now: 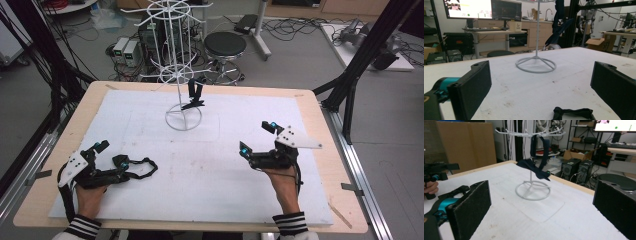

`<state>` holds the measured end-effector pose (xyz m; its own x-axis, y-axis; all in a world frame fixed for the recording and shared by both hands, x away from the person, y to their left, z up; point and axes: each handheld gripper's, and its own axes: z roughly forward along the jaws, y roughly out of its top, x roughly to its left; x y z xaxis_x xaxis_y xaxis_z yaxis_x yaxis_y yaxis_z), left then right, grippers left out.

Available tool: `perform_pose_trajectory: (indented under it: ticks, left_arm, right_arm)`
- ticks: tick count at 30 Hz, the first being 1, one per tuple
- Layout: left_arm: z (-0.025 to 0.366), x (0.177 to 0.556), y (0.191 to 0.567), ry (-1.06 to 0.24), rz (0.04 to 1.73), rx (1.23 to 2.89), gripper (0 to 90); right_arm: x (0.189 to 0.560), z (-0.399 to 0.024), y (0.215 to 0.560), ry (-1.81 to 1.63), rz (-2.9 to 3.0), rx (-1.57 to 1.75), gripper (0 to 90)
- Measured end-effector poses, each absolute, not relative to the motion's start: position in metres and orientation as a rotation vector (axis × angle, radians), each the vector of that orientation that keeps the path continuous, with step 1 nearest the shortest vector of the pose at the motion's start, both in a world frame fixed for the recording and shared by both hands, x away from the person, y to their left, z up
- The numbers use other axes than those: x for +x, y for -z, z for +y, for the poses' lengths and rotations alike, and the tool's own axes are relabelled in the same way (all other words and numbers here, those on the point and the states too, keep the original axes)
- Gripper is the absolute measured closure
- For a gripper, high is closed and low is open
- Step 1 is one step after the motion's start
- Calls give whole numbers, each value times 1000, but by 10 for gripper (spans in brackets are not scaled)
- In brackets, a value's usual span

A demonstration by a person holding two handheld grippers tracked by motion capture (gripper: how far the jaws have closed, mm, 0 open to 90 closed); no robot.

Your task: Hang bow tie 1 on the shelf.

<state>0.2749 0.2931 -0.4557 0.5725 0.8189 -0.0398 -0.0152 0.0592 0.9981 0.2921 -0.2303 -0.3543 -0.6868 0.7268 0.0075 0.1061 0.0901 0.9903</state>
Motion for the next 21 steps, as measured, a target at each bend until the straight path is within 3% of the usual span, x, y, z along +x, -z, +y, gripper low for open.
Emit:
perform_pose_trajectory:
  ticks: [9, 21]
  left_arm:
    - [292, 274, 456, -751, 760, 1375, 37]
    - [293, 274, 456, -744, 757, 1365, 38]
  right_arm:
    - [273, -250, 394, -1683, 1766, 843, 8]
    - [263, -260, 418, -1667, 1707, 875, 8]
